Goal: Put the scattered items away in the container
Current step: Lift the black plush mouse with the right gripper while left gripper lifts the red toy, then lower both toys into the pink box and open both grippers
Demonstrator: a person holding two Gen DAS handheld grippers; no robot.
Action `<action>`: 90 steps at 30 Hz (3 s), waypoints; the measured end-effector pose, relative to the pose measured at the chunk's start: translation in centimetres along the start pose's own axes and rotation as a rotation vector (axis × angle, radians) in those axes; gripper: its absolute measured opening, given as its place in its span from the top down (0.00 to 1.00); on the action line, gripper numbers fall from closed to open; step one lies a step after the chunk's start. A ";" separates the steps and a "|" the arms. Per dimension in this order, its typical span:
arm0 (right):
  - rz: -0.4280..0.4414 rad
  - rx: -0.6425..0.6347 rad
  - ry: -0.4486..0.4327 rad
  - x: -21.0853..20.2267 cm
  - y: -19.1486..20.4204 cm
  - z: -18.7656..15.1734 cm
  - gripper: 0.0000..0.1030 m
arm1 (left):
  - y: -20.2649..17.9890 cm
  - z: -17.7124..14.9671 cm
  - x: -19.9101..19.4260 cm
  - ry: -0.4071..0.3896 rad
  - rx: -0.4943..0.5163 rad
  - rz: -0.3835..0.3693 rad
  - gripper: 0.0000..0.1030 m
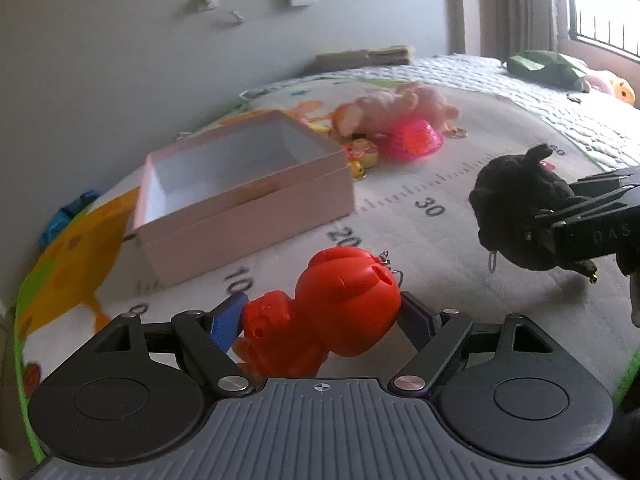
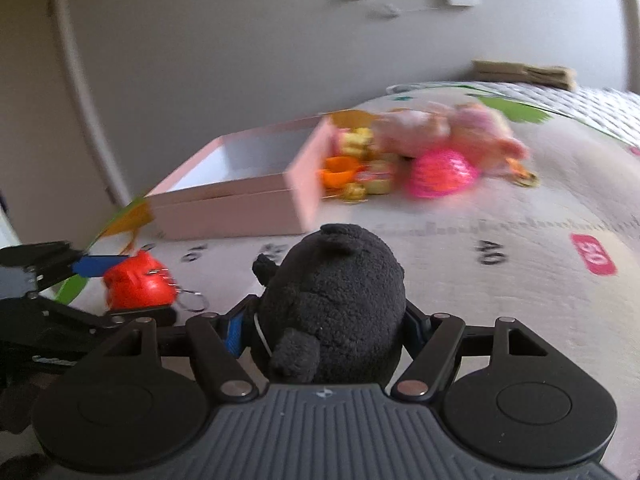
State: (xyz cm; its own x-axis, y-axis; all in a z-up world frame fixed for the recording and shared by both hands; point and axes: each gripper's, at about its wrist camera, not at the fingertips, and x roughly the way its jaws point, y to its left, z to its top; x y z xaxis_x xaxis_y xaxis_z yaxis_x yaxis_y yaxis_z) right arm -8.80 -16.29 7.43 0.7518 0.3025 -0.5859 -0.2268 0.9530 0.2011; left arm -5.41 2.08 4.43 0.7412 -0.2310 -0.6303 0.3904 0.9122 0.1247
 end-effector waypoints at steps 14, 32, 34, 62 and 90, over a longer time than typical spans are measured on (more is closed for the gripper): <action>0.032 -0.120 0.102 1.6 7.5 -0.7 0.31 | 3.0 -3.4 -3.6 -0.012 -0.050 0.006 0.17; 0.099 -0.113 0.126 2.4 8.3 -0.7 0.31 | 4.5 -3.5 -4.3 -0.020 -0.081 0.022 0.17; 0.133 -0.118 0.109 2.1 8.2 0.4 0.31 | 5.1 -2.5 -4.8 -0.055 -0.086 0.045 0.17; 0.201 -0.212 -0.070 17.6 2.1 17.7 0.13 | 17.4 15.4 13.1 -0.117 -0.311 -0.097 0.09; -0.054 -0.426 0.010 17.7 -3.9 10.8 0.32 | 2.0 7.3 5.5 -0.068 -0.104 -0.229 0.08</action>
State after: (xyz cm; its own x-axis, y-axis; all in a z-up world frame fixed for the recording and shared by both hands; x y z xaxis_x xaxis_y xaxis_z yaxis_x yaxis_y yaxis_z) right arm 12.12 -14.83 4.78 0.7640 0.2498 -0.5949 -0.4239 0.8894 -0.1709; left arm 3.44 0.12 6.78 0.6763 -0.4545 -0.5797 0.4968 0.8625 -0.0967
